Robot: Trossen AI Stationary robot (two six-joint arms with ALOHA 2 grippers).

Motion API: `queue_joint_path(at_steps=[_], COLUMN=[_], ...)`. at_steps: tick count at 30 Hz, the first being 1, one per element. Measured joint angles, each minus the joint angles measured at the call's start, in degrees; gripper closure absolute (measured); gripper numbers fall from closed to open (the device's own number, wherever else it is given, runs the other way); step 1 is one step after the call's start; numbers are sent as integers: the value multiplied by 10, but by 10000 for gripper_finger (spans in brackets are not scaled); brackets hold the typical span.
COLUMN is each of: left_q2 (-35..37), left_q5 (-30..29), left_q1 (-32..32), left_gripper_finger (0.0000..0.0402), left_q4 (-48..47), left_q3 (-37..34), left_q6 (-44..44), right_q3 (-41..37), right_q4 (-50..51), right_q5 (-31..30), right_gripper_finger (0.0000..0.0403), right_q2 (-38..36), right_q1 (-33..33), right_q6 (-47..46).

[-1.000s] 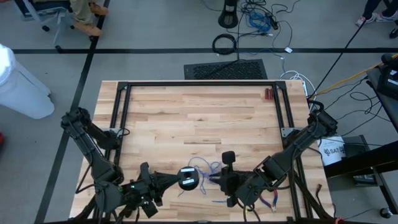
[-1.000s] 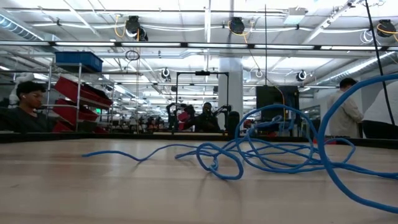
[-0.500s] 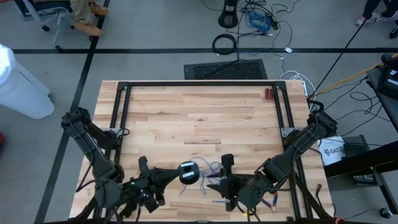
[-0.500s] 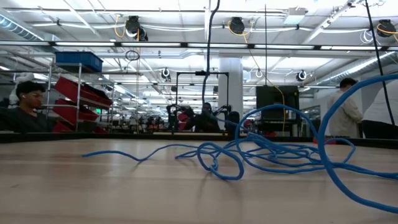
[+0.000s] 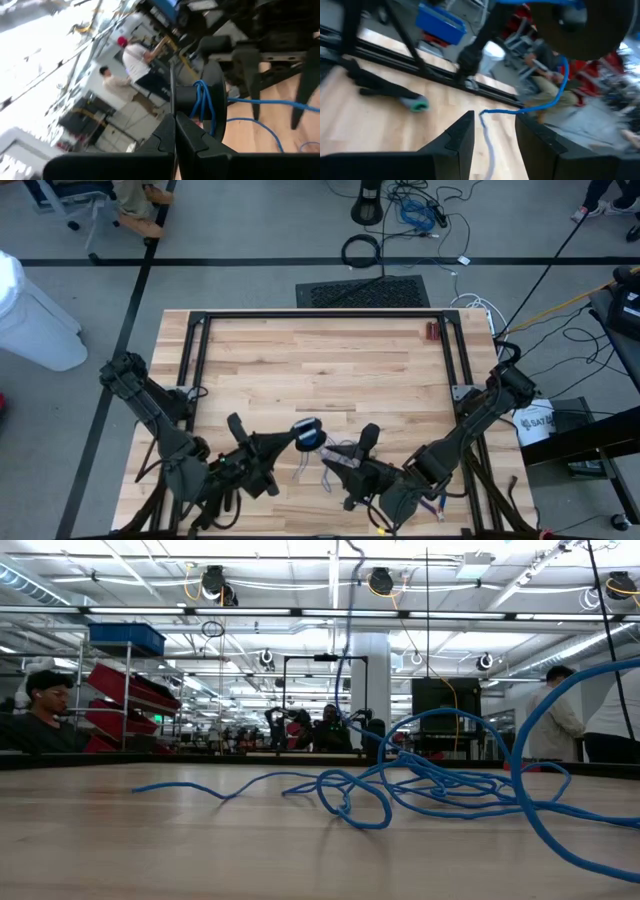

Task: Coil cords
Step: Uncoil the blue wire from the black spool

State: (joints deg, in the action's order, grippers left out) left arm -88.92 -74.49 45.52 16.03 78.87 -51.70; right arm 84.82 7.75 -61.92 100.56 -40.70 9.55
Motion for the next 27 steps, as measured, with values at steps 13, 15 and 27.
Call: queue_joint_path(at_steps=[13,15,27], left_q2=[0,0,0], left_q5=[-16,-9,54], left_q1=[-5,-5,-5], left_gripper_finger=[400,400,400], left_q4=[0,0,0], left_q3=[0,0,0], left_q6=[19,19,19], right_q3=[0,0,0], right_q4=[-29,-32,-28], right_q5=[-57,-57,-57], right_gripper_finger=[275,275,275], right_q2=[1,1,1], right_q1=[-6,-6,18], right_q6=[10,7,-51])
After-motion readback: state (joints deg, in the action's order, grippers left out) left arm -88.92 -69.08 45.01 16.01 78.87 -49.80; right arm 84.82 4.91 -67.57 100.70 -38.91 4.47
